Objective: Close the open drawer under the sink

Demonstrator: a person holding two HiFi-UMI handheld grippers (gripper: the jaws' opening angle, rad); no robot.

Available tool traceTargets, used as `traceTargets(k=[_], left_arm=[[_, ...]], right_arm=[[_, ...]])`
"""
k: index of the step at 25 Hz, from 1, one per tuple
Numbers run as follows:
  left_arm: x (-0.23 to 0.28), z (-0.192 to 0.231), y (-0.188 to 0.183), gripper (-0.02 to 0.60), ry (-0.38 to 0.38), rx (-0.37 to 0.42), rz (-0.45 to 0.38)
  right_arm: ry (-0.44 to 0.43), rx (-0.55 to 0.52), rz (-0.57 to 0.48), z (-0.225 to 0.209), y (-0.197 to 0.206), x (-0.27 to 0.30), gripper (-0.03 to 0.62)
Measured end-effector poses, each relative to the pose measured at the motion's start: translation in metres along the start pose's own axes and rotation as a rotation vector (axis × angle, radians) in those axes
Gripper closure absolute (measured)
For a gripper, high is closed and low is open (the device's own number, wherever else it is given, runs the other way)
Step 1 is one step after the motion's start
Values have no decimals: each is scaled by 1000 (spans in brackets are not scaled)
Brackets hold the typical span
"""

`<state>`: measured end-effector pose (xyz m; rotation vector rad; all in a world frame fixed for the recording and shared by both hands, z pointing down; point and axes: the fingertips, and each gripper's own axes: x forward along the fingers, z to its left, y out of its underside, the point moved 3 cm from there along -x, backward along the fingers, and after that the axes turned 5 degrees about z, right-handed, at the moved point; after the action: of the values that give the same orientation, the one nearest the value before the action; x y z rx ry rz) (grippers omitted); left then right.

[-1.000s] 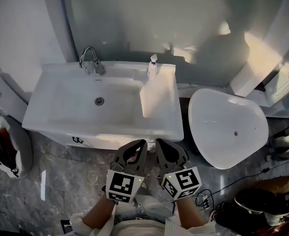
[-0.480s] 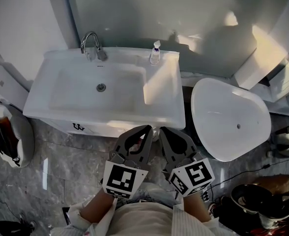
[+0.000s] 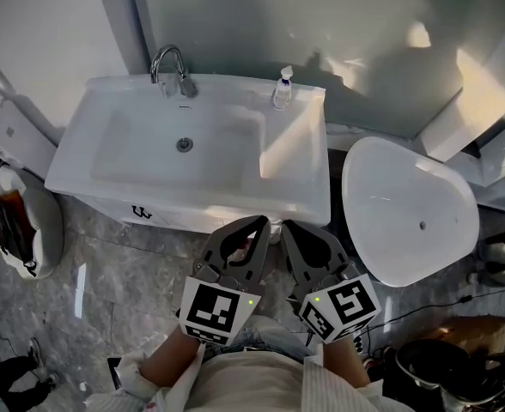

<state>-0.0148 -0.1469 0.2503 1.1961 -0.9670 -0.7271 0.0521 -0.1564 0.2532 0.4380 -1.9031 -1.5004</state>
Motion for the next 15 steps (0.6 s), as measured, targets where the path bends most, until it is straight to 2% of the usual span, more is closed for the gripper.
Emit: traceTargets(k=[15], left_arm=[[-8, 2, 5, 566, -10, 5, 3]], right_arm=[[-9, -9, 6, 11, 5, 1, 585]])
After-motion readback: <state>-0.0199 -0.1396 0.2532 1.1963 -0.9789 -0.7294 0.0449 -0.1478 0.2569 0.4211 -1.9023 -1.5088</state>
